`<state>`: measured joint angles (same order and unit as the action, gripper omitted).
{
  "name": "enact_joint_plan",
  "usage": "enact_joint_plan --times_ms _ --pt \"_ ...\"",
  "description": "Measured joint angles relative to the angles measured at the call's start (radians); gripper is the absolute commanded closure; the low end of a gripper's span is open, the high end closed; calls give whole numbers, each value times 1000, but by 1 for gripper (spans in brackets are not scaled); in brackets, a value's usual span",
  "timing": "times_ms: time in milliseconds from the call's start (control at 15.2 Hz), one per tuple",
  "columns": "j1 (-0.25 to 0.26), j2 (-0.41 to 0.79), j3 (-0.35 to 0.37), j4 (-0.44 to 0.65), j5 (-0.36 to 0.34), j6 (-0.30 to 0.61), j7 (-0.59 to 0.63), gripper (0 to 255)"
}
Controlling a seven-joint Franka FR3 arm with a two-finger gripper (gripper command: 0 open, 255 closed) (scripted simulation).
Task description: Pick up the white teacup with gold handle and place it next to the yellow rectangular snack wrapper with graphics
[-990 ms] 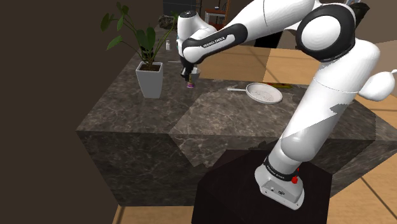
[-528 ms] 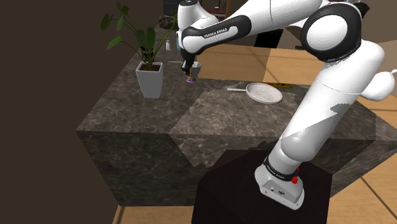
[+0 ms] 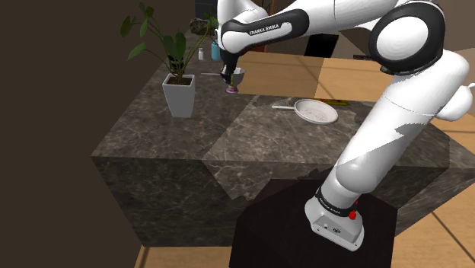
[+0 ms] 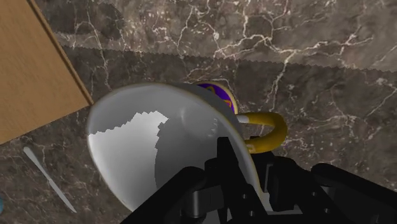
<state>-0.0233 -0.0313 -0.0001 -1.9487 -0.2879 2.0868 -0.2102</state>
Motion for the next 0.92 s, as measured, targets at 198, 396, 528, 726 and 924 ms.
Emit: enact_joint_plan --times_ms 198,396,528,726,924 --pt "-22 -72 -26 -81 4 20 -45 255" --pt "-49 -145 -62 -163 5 45 -104 255" --pt "-67 -194 -89 -213 4 57 -147 255" --pt "-92 -254 -128 -282 -2 78 -202 255" --pt "-119 -304 -176 -325 -9 88 -271 255"
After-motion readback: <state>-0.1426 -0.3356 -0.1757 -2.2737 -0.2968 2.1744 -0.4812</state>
